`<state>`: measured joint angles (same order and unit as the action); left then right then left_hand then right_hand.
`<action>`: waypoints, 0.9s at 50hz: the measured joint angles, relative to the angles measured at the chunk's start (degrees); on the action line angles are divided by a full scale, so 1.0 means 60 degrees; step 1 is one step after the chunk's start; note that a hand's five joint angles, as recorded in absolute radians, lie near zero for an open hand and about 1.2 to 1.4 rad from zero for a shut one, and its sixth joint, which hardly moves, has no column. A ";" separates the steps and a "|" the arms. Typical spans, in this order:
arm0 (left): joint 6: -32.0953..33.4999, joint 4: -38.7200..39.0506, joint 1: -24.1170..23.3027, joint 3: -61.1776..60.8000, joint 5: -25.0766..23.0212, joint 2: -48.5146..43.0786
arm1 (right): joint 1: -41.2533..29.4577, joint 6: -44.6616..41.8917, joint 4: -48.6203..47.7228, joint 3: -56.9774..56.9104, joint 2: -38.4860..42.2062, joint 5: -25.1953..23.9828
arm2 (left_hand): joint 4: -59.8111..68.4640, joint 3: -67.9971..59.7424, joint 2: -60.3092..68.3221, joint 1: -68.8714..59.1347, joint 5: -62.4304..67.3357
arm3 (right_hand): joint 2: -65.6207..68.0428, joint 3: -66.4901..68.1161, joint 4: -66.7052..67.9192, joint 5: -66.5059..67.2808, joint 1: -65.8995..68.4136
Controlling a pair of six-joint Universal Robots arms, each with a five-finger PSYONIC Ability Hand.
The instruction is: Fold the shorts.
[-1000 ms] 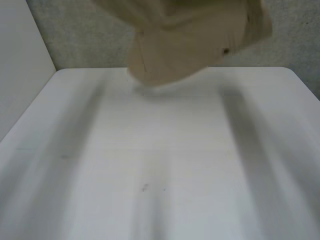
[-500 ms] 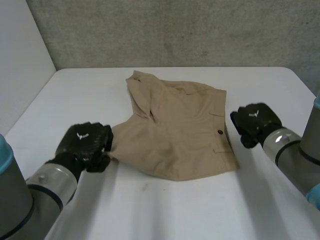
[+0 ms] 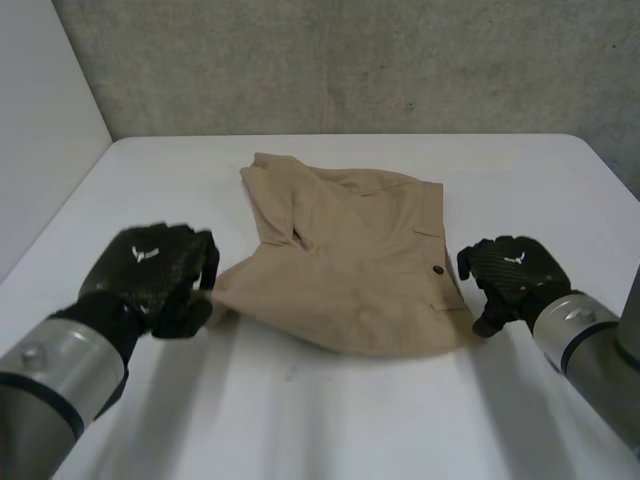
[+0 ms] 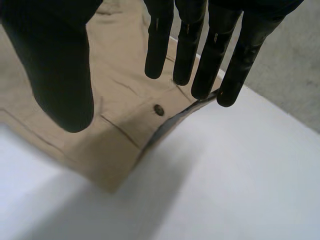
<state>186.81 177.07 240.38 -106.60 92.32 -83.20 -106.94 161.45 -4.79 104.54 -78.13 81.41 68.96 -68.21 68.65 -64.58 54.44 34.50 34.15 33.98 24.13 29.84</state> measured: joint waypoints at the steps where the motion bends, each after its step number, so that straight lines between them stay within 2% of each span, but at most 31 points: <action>1: -0.0059 0.0059 -0.0019 0.0154 0.0007 -0.0013 | -0.0013 0.0406 -0.0199 0.0110 0.0092 -0.0003 | 0.0000 0.0001 0.0000 -0.0001 0.0000 | 0.0000 0.0000 0.0000 0.0000 0.0000; 7: -0.0602 0.0386 -0.0182 0.1070 0.0035 -0.0069 | -0.0242 0.1977 -0.0760 0.0461 0.0529 -0.0046 | 0.0000 0.0000 0.0000 -0.0001 0.0000 | -0.0449 -0.0432 -0.0385 -0.0376 -0.0339; 15: -0.1078 0.0515 -0.0366 0.1751 0.0062 -0.0423 | -0.0743 0.2503 -0.1473 0.0655 0.0948 -0.0057 | 0.0001 0.0000 0.0000 0.0000 0.0000 | -0.0481 -0.0447 -0.0419 -0.0417 -0.0341; 23: -0.1130 0.0533 -0.0501 0.2024 0.0104 -0.0802 | -0.1064 0.2393 -0.2050 0.0511 0.1688 0.0172 | 0.0001 0.0000 0.0000 0.0000 0.0000 | -0.0365 -0.0298 -0.0285 -0.0249 -0.0303; 27: -0.1246 0.0528 -0.0504 0.2126 0.0117 -0.0869 | -0.1081 0.2313 -0.2300 0.0335 0.2023 0.0508 | 0.0000 0.0000 0.0000 -0.0001 0.0000 | 0.0964 0.0875 0.0901 0.0744 0.0808; 28: -0.1277 0.0526 -0.0502 0.2141 0.0118 -0.0875 | -0.1075 0.2299 -0.2334 0.0313 0.2063 0.0572 | 0.0000 0.0000 0.0000 0.0000 0.0000 | 0.1861 0.1901 0.1938 0.1673 0.1803; 29: -0.1341 0.0523 -0.0496 0.2163 0.0118 -0.0881 | -0.1053 0.2265 -0.2422 0.0259 0.2135 0.0756 | 0.0000 0.0000 0.0001 0.0000 0.0000 | 0.4043 0.4039 0.4083 0.3713 0.3261; 30: -0.1388 0.0521 -0.0490 0.2175 0.0118 -0.0879 | -0.1029 0.2241 -0.2480 0.0226 0.2169 0.0881 | 0.0000 0.0000 0.0001 0.0000 0.0000 | 0.5210 0.5147 0.5250 0.4827 0.3748; 38: -0.1462 0.0508 -0.0305 0.1851 0.0108 -0.0828 | -0.0917 0.1934 -0.2658 0.0268 0.1493 0.1166 | 0.0000 0.0000 0.0000 0.0000 0.0000 | 0.5494 0.5386 0.5706 0.5181 0.4048; 45: -0.1370 0.0468 0.0436 0.1152 0.0043 -0.0815 | -0.0593 0.0329 -0.2123 0.0474 0.0860 0.0694 | 0.0000 0.0000 0.0001 0.0000 0.0000 | 0.5493 0.5387 0.5707 0.5181 0.4048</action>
<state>178.58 179.88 242.99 -99.68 92.58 -88.09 -110.50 163.42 -17.53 107.39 -72.97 85.57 68.96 -68.21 68.66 -64.58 54.44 67.46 66.47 68.22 55.22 54.13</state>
